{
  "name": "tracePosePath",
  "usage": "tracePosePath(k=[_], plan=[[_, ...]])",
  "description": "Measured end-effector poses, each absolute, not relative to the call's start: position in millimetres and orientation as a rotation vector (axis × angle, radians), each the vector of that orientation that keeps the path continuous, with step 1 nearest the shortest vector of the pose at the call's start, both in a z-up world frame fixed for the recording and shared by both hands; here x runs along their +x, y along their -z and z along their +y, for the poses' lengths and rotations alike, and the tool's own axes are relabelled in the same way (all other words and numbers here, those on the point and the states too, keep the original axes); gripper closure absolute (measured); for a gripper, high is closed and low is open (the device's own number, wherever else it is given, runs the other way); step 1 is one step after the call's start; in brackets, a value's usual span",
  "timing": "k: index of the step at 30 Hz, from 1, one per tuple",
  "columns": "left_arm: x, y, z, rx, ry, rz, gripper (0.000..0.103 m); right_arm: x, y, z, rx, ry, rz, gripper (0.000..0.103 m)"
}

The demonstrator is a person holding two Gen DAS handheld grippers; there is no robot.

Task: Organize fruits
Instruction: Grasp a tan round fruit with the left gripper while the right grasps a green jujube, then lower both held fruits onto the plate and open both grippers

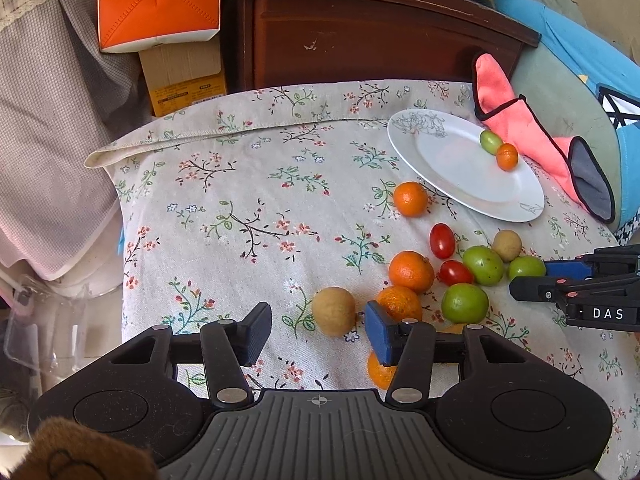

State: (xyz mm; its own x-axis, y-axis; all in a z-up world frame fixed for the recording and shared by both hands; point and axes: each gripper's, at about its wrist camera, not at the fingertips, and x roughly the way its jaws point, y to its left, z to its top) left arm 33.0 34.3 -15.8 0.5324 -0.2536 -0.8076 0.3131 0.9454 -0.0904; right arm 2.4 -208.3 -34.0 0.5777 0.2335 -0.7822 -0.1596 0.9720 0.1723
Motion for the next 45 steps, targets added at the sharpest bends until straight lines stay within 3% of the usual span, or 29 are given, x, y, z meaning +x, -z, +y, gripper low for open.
tracePosePath(k=[11,18,45], plan=[[39,30,23,0.080,0.338,0.946,0.055,3,34,-206,0.074,-0.231,0.926,0.065],[36,29,17,0.081,0.394,0.934,0.080,2,34,-203,0.035,-0.226,0.923,0.071],[45,-7,-4,-0.012,0.410,0.809,0.081,11,-8,-228,0.161,-0.194,0.776,0.071]])
